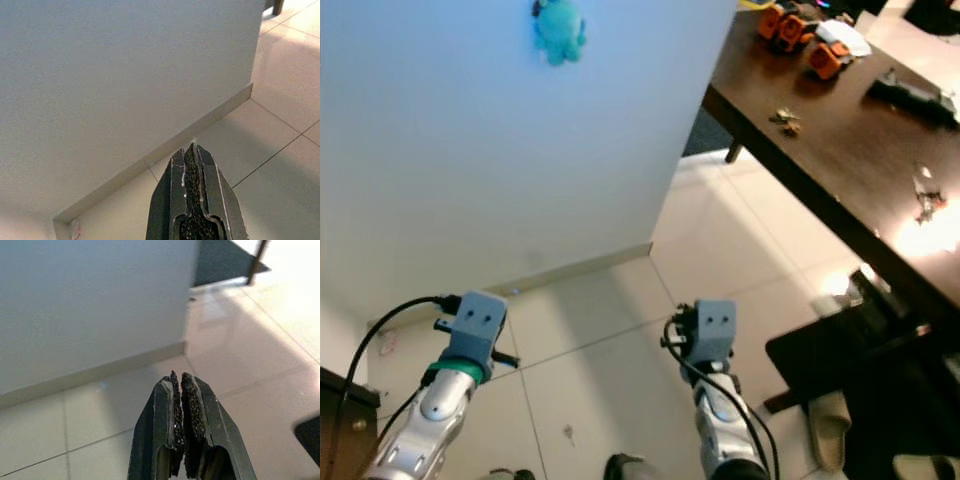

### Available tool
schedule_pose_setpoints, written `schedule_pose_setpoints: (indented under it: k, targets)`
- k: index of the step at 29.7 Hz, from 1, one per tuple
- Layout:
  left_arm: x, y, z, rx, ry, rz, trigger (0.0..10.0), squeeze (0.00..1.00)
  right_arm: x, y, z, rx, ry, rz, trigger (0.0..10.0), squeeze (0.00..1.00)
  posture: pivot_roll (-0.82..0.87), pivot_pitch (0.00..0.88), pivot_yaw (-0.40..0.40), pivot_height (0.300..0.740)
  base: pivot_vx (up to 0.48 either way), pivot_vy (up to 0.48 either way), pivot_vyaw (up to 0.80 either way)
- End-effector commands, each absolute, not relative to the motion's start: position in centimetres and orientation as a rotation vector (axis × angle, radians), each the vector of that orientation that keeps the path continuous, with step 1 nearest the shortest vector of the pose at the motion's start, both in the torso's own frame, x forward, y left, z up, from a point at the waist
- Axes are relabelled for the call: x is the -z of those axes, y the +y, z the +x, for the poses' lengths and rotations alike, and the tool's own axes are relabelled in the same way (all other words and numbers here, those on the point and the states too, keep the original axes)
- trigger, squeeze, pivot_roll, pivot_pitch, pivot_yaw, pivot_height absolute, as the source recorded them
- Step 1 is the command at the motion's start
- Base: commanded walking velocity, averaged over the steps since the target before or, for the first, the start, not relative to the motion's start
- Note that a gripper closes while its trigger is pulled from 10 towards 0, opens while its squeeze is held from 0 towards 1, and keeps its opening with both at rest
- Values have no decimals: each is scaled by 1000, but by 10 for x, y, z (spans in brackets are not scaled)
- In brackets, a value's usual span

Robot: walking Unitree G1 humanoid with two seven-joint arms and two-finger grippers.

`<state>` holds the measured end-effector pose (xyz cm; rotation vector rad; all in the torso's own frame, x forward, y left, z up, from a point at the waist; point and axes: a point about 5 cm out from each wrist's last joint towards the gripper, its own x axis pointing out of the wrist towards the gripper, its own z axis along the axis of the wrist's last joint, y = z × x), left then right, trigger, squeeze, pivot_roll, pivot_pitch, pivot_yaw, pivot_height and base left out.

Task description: Hang keys on a hook

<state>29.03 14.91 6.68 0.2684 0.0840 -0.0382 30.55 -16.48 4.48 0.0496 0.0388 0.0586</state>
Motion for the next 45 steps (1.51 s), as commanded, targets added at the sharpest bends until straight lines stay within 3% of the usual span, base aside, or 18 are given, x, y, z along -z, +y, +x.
schedule_pose_setpoints:
  k: [1,37,45]
  targets:
    - [-63,143,289,66,108,257,10000,0,-36,-171,300,-31,79,61,10000,0,27,159,-28,740,0,0,-800]
    - [-63,153,295,50,129,272,10000,0,-48,-163,308,-71,28,50,10000,0,28,142,-28,740,0,0,-800]
    - [-64,154,296,43,122,278,10000,0,-50,-160,311,-89,23,30,10000,0,33,135,-28,740,0,0,0]
